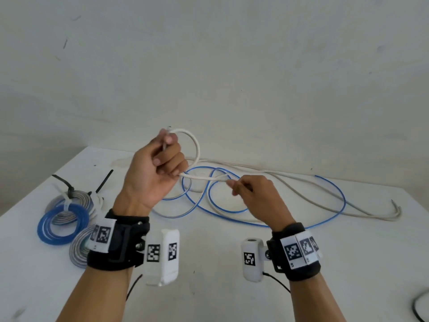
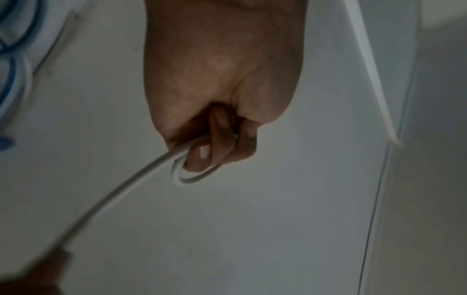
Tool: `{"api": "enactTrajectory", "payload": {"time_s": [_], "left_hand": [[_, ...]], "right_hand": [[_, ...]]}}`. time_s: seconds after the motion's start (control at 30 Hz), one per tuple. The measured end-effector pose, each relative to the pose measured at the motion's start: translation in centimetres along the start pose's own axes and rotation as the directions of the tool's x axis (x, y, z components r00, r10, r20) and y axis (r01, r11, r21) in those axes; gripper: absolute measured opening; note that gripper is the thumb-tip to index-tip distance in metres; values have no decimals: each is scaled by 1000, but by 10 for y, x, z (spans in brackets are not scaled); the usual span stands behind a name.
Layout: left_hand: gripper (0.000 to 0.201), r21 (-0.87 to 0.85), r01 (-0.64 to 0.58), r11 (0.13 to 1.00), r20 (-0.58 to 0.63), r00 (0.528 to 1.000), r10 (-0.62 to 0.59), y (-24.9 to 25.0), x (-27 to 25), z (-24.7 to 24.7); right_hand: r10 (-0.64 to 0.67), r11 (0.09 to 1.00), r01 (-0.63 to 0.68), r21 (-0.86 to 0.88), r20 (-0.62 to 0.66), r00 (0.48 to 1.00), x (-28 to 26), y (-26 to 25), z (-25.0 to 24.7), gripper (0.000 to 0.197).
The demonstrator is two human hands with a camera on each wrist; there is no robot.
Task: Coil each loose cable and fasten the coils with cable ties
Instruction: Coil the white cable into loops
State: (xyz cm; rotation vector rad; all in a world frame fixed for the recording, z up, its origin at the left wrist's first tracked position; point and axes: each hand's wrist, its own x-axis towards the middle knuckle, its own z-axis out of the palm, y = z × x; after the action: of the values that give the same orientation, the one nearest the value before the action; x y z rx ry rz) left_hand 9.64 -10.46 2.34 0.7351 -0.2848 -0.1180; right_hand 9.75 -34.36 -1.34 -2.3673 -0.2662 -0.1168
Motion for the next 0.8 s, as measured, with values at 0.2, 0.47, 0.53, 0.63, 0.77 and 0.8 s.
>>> {"api": "enactTrajectory", "payload": {"time_s": [0.2, 0.47, 0.53, 0.63, 0.77, 0.8], "left_hand": [[43, 687, -11, 727, 26, 1000, -9, -37, 2, 20], [44, 928, -122, 351, 88, 990, 111, -59, -4, 28], [43, 919, -113, 378, 53, 985, 165, -58, -3, 26], [42, 856, -64, 513, -40, 981, 189, -59, -1, 25], [41, 793, -80, 604, -59, 976, 207, -63, -2, 32], [41, 791, -95, 604, -52, 974, 222, -65, -3, 34]], "right_hand": [[88, 954, 19, 299, -342, 936, 4, 5, -7, 31], [3, 827, 166, 537, -299, 954, -13, -35, -2, 29], [-70, 842, 194, 503, -256, 964, -16, -42, 6, 28], [-172, 889, 279, 364, -298, 939, -18, -46, 22, 26], [-123, 857, 330, 396, -465, 877, -21, -51, 36, 22], [-110, 845, 336, 416, -479, 871, -21, -51, 39, 22]]}}
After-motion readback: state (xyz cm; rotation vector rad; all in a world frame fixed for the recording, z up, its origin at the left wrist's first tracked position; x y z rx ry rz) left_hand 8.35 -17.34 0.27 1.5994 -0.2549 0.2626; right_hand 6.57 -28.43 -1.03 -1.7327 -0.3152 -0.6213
